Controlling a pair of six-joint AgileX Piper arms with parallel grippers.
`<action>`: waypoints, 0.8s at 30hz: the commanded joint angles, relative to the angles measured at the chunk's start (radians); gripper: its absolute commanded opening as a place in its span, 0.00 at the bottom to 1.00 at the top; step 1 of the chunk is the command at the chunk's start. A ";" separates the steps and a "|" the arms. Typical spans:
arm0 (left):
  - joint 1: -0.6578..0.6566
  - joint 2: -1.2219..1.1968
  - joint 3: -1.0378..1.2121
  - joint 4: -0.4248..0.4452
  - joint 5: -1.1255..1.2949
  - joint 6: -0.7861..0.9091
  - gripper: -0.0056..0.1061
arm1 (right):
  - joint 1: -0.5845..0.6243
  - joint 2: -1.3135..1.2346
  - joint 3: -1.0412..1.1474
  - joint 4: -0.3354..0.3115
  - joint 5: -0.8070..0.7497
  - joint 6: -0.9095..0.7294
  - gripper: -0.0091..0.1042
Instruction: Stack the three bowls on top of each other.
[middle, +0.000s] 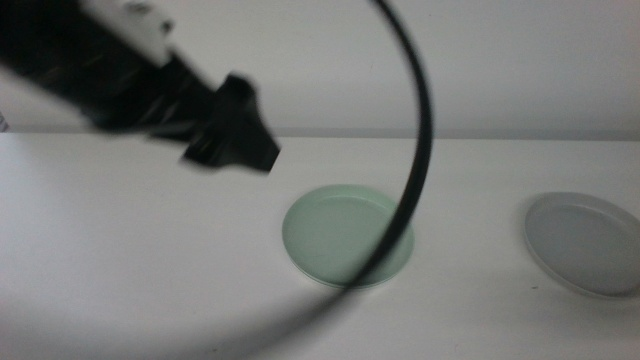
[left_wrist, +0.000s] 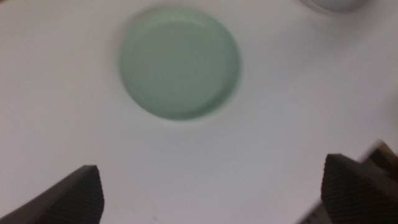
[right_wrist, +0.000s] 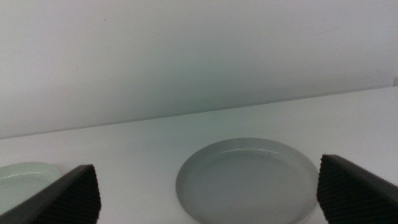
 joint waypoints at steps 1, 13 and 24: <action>0.001 -0.111 0.086 -0.053 -0.036 0.031 0.89 | -0.001 -0.038 0.044 -0.009 -0.009 -0.003 0.90; 0.001 -0.174 0.129 -0.075 -0.040 0.029 0.89 | -0.001 -0.038 0.044 -0.009 -0.009 -0.003 0.90; 0.001 -0.174 0.129 -0.059 -0.047 0.033 0.89 | 0.001 0.074 -0.140 0.053 0.080 0.038 0.90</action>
